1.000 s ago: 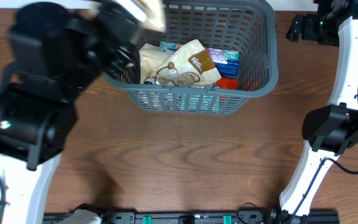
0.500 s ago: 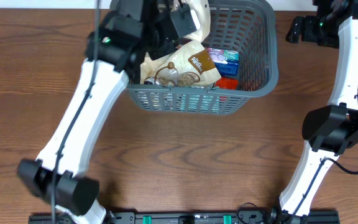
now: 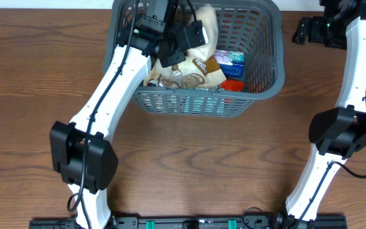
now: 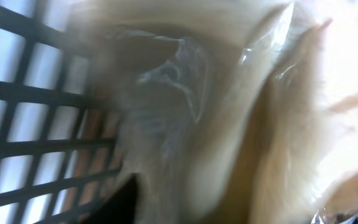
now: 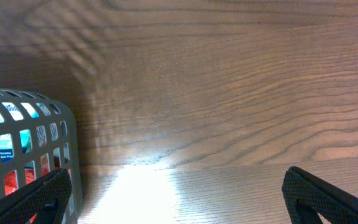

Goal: Pack container
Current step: 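Lower the beige pouch into the basket and open the left gripper, then withdraw the left gripper from the basket to the table's left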

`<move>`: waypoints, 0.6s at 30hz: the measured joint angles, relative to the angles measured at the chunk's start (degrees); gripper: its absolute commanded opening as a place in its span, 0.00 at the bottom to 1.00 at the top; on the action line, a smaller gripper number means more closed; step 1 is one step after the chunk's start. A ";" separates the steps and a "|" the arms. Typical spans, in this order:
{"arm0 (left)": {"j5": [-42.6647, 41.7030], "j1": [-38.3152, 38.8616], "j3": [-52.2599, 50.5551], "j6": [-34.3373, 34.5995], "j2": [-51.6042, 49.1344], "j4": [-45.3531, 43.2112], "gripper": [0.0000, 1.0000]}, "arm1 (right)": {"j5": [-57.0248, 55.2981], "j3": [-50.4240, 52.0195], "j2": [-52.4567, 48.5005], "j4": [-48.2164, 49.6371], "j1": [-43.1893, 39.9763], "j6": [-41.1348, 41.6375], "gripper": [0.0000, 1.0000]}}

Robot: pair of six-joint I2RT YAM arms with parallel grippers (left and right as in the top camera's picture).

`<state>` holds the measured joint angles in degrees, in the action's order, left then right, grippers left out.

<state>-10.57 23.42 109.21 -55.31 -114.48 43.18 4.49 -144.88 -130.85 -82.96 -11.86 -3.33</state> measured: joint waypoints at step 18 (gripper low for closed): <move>12.33 -1.22 0.00 12.59 12.83 0.15 0.99 | 0.02 -0.31 0.00 7.87 0.00 -0.07 0.99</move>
<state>1.76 22.20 109.21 -42.72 -101.65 43.33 4.51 -145.18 -130.85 -75.09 -11.86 -3.40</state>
